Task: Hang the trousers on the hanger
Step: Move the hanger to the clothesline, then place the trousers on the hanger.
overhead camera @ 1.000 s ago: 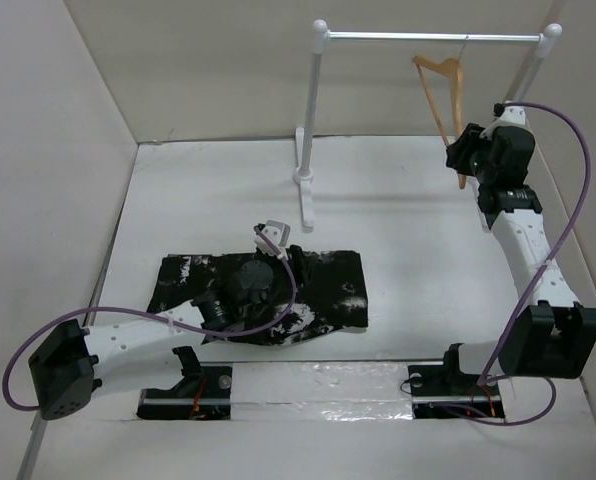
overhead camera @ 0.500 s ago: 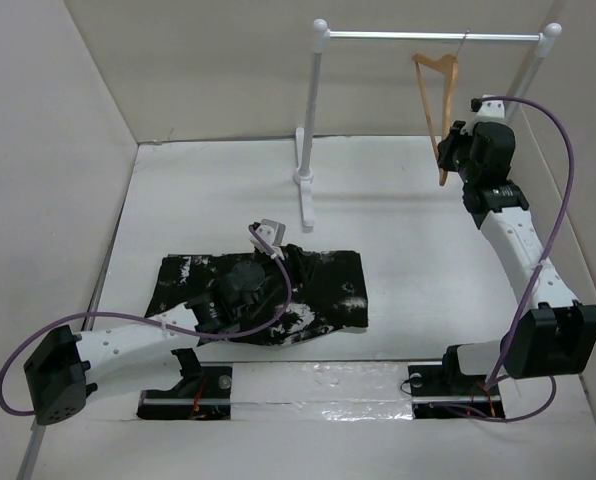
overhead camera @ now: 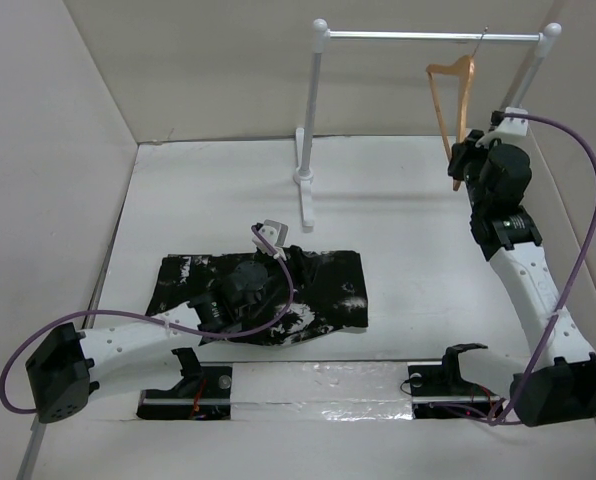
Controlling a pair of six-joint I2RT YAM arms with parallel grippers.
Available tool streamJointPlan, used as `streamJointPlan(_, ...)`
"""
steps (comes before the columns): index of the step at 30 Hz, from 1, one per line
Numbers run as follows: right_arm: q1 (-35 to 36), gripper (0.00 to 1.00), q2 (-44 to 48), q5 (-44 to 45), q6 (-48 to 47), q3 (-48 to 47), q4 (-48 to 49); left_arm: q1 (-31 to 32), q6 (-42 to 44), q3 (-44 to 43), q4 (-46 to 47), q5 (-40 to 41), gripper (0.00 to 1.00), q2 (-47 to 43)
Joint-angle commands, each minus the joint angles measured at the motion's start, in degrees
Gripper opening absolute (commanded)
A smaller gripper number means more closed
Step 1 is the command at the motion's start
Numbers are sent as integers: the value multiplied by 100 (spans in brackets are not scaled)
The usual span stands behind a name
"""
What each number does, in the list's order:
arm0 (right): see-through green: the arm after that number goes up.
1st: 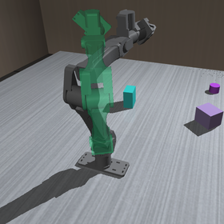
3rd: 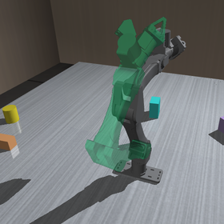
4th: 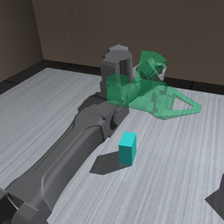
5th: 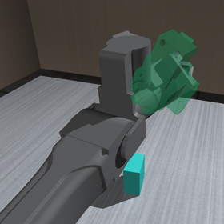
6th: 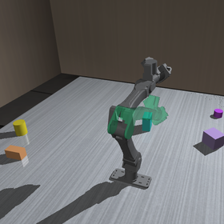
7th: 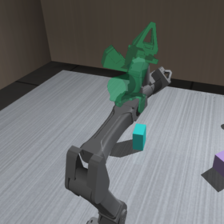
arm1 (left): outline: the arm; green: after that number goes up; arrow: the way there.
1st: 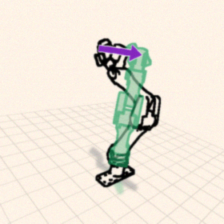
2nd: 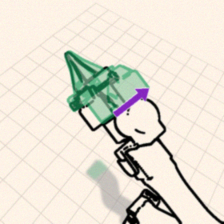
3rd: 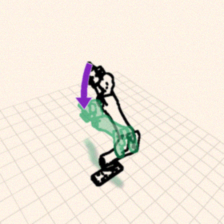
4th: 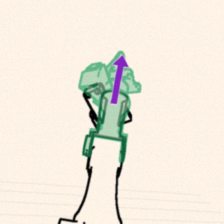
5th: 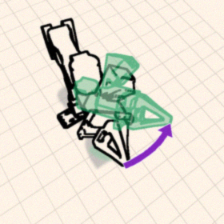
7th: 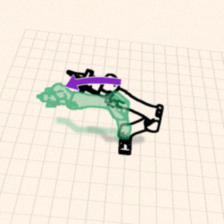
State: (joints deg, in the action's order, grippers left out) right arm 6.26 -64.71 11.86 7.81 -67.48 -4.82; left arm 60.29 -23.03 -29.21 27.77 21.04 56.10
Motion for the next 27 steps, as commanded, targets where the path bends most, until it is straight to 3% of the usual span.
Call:
streamJointPlan(1, 120, 0, 256, 238, 141, 410, 596, -18, -9, 12, 273, 23, 51, -37)
streamJointPlan(9, 463, 0, 1275, 395, 326, 1307, 658, -18, 35, -14, 264, 85, 55, 33)
streamJointPlan(16, 1682, 0, 2023, 817, 896, 2361, -229, -18, 44, -233, 151, 76, 63, 470)
streamJointPlan(21, 2676, 0, 2296, 1467, 1625, 3371, -414, -18, -211, -1453, -333, -424, 66, 1130)
streamJointPlan(27, 3495, 0, 2270, 1907, 2214, 3777, -599, -18, -246, -3220, -895, -530, 72, 2483)
